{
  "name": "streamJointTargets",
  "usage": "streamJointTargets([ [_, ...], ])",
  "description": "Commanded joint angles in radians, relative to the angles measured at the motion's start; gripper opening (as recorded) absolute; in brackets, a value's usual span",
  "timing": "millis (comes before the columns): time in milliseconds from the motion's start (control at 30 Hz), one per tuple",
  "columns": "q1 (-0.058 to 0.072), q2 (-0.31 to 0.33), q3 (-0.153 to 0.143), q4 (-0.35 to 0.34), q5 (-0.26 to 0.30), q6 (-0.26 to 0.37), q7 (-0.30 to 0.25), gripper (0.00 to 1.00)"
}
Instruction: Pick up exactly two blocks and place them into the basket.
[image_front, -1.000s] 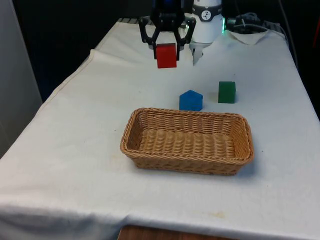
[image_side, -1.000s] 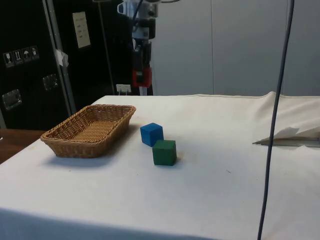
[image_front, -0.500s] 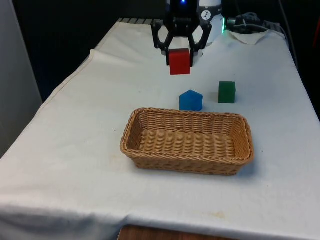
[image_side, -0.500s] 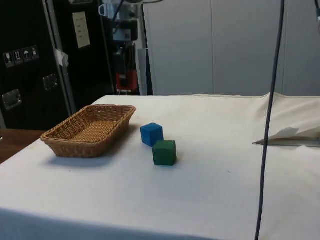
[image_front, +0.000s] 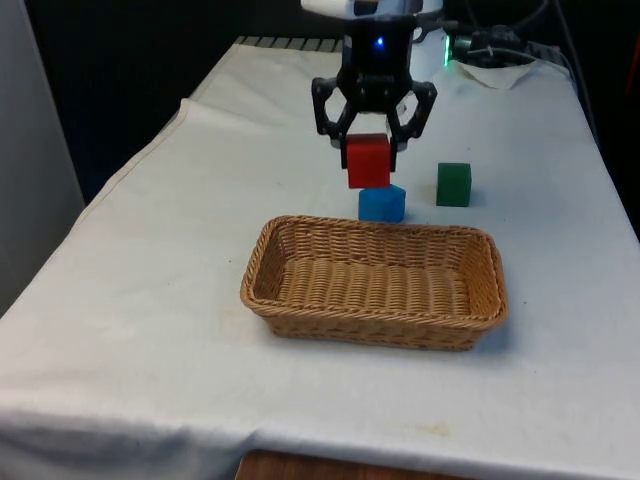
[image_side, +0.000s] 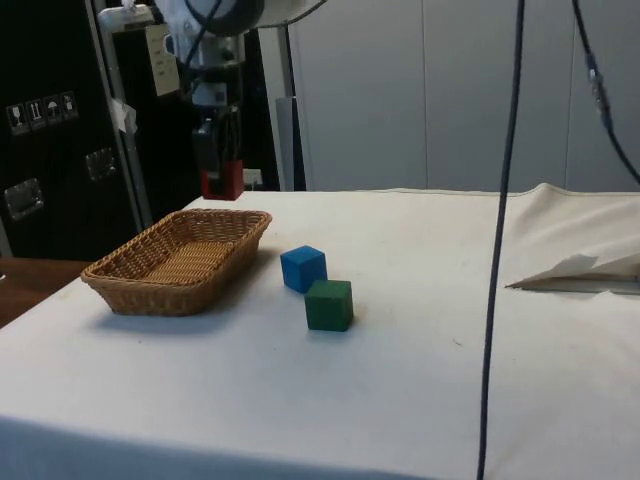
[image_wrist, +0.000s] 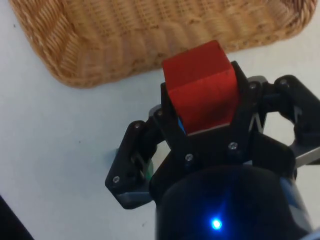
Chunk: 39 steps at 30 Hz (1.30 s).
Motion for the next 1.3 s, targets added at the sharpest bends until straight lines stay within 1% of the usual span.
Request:
streamJointTargets([
  [0, 0.000, 0.025, 0.002, 0.027, 0.007, -0.004, 0.000, 0.03],
  [33, -0.003, 0.045, 0.009, 0.051, 0.019, -0.016, 0.001, 0.03],
  [167, -0.002, 0.094, 0.016, 0.100, 0.031, -0.019, 0.007, 0.03],
  [200, -0.002, 0.120, 0.023, 0.125, 0.034, -0.019, 0.015, 0.03],
  [267, -0.003, 0.132, 0.026, 0.137, 0.034, -0.019, 0.019, 0.03],
  [300, 0.000, 0.125, 0.020, 0.128, 0.025, -0.010, 0.019, 0.03],
  [333, -0.003, 0.161, 0.034, 0.162, 0.037, -0.017, 0.029, 0.03],
  [500, -0.004, 0.230, 0.051, 0.225, 0.044, -0.016, 0.048, 0.03],
  [533, -0.004, 0.254, 0.055, 0.246, 0.049, -0.013, 0.052, 0.03],
  [600, -0.005, 0.274, 0.058, 0.262, 0.054, -0.012, 0.054, 0.03],
  [633, 0.000, 0.277, 0.052, 0.263, 0.047, -0.009, 0.057, 0.03],
  [667, -0.004, 0.284, 0.061, 0.268, 0.057, -0.009, 0.056, 0.03],
  [767, -0.004, 0.308, 0.066, 0.281, 0.068, -0.003, 0.056, 0.03],
  [867, -0.006, 0.334, 0.078, 0.288, 0.079, 0.011, 0.056, 0.03],
  [900, 0.000, 0.325, 0.068, 0.282, 0.068, 0.004, 0.059, 0.03],
  [933, -0.008, 0.340, 0.080, 0.289, 0.083, 0.014, 0.055, 0.03],
  [1000, -0.009, 0.351, 0.084, 0.292, 0.092, 0.021, 0.052, 0.03],
  [1133, -0.008, 0.354, 0.080, 0.296, 0.093, 0.018, 0.052, 0.03],
  [1167, -0.008, 0.353, 0.080, 0.297, 0.093, 0.017, 0.052, 0.05],
  [1200, -0.003, 0.358, 0.074, 0.299, 0.086, 0.019, 0.058, 0.11],
  [1233, -0.008, 0.352, 0.080, 0.298, 0.092, 0.015, 0.052, 0.19],
  [1267, -0.008, 0.352, 0.080, 0.297, 0.092, 0.015, 0.052, 0.28],
])
